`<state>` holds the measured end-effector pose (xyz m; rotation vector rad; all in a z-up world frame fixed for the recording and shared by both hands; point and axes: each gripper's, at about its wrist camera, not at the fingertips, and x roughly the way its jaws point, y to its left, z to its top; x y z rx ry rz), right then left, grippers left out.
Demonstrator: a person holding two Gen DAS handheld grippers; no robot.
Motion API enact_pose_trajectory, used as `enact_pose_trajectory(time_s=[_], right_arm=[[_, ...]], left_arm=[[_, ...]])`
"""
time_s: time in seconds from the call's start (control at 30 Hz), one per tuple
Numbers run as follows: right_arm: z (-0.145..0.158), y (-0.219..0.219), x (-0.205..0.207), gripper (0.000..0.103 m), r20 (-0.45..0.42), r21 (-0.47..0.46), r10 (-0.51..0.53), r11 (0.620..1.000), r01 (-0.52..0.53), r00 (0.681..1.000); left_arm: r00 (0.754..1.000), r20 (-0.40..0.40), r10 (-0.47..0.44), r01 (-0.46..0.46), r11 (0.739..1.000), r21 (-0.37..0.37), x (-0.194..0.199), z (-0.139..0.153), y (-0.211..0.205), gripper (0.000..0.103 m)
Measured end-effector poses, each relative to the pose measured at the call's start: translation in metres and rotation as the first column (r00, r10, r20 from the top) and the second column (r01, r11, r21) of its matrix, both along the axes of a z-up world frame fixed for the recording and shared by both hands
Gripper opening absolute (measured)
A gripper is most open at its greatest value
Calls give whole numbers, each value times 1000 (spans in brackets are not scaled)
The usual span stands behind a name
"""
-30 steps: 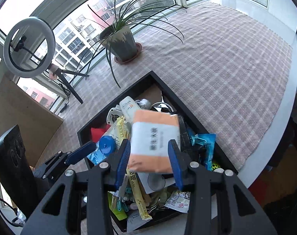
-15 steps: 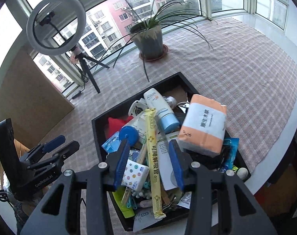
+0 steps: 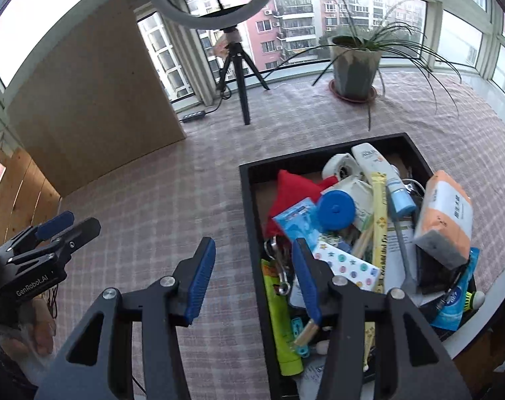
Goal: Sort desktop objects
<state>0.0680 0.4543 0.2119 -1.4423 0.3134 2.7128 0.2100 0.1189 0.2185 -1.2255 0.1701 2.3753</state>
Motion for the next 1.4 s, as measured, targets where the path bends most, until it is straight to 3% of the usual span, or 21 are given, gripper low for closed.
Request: enact_pose_trajectory(time_s=[0.17, 0.33, 0.53, 1.03, 1.4], right_arm=[[0, -52, -2, 60, -47, 45, 80, 996, -78, 996], [-8, -99, -5, 60, -61, 74, 151, 986, -147, 987], [-22, -135, -6, 60, -46, 19, 188, 982, -187, 981], [-43, -166, -3, 61, -13, 8, 209, 978, -209, 978], [-53, -181, -6, 61, -1, -13, 230, 973, -230, 973]], left_arm=[[993, -22, 120, -120, 993, -21, 3, -4, -54, 76], [972, -31, 233, -234, 972, -25, 6, -10, -104, 76], [950, -26, 312, -313, 949, -28, 11, -16, -146, 76], [939, -44, 340, -342, 938, -50, 24, -28, -166, 76], [929, -15, 369, -370, 928, -51, 23, -41, -180, 76]])
